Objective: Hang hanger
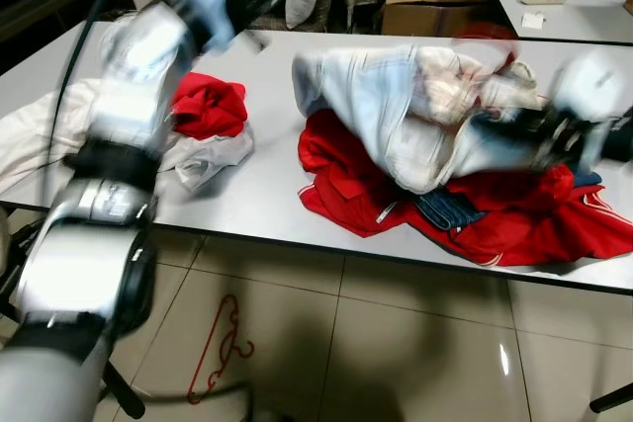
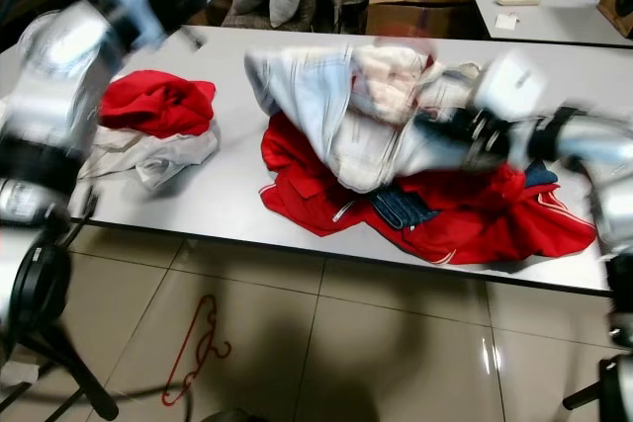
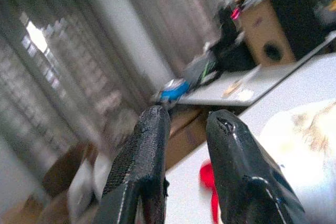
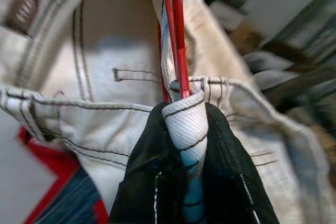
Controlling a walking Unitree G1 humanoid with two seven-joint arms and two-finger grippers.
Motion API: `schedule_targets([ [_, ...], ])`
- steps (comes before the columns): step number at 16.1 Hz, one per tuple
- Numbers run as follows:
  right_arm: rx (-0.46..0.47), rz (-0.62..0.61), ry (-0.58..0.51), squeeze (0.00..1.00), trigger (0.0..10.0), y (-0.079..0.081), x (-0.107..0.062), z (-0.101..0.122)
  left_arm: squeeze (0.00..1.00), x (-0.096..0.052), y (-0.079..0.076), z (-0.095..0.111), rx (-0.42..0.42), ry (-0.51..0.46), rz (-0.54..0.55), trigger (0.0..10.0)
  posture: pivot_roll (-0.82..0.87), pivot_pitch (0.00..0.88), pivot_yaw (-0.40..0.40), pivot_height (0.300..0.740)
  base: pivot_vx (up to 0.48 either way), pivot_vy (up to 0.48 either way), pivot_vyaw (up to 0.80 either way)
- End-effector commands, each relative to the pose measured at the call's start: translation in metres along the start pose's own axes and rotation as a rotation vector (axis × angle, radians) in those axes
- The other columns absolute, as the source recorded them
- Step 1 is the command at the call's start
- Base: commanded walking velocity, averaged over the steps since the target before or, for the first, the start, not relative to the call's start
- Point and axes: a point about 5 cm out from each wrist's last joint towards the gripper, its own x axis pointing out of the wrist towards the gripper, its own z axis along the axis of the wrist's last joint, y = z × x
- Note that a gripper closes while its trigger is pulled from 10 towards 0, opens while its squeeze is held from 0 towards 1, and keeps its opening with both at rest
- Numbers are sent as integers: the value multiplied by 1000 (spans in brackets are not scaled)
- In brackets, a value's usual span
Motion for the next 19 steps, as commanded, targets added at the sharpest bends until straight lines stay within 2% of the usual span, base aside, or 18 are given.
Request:
schedule_targets([
  [1, -42, -82, -68, 0, 10000, -8, -7, 22, 0, -11, -3, -8, -33, 34, 39, 10000, -71, 0, 83, 740, 0, 0, 0],
  [2, -23, -136, -57, 0, 10000, -4, -9, 20, 0, -30, -20, -28, -131, 90, 73, 10000, -67, 0, 77, 740, 0, 0, 0],
  [4, -2, -194, -49, 0, 10000, 5, -10, 15, 0, -54, -46, -46, -152, 172, 85, 10000, -67, 0, 74, 740, 0, 0, 0],
  [7, 11, -293, -92, 0, 10000, 4, -14, 18, 0, -71, -62, -50, -179, 216, 129, 10000, -58, 0, 71, 740, 0, 0, 0],
  [10, -14, -392, -115, 0, 10000, -6, -18, 25, 0, -77, -80, -46, -193, 252, 129, 10000, -61, 0, 71, 740, 0, 0, 0],
  [11, -47, -477, -111, 0, 10000, -19, -21, 27, 0, -76, -88, -44, -199, 264, 117, 10000, -60, 0, 69, 740, -292, 0, 0],
  [13, -78, -556, -135, 0, 10000, -32, -26, 35, 0, -75, -91, -42, -205, 269, 114, 10000, -59, 0, 67, 740, -289, 0, 0],
  [14, -108, -630, -181, 0, 10000, -44, -31, 45, 0, -75, -93, -41, -207, 273, 113, 10000, -57, 0, 63, 740, -289, 0, 0],
  [16, -164, -740, -342, 0, 10000, -63, -47, 80, 0, -78, -95, -39, -204, 287, 117, 10000, -50, 0, 53, 740, -285, 0, 0],
  [18, -187, -757, -426, 0, 10000, -67, -53, 98, 0, -81, -93, -38, -201, 298, 127, 10000, -48, 0, 49, 740, -294, 0, 0],
  [19, -230, -782, -504, 0, 10000, -70, -60, 117, 0, -84, -90, -39, -198, 309, 140, 10000, -47, 0, 49, 740, -345, 0, 0],
])
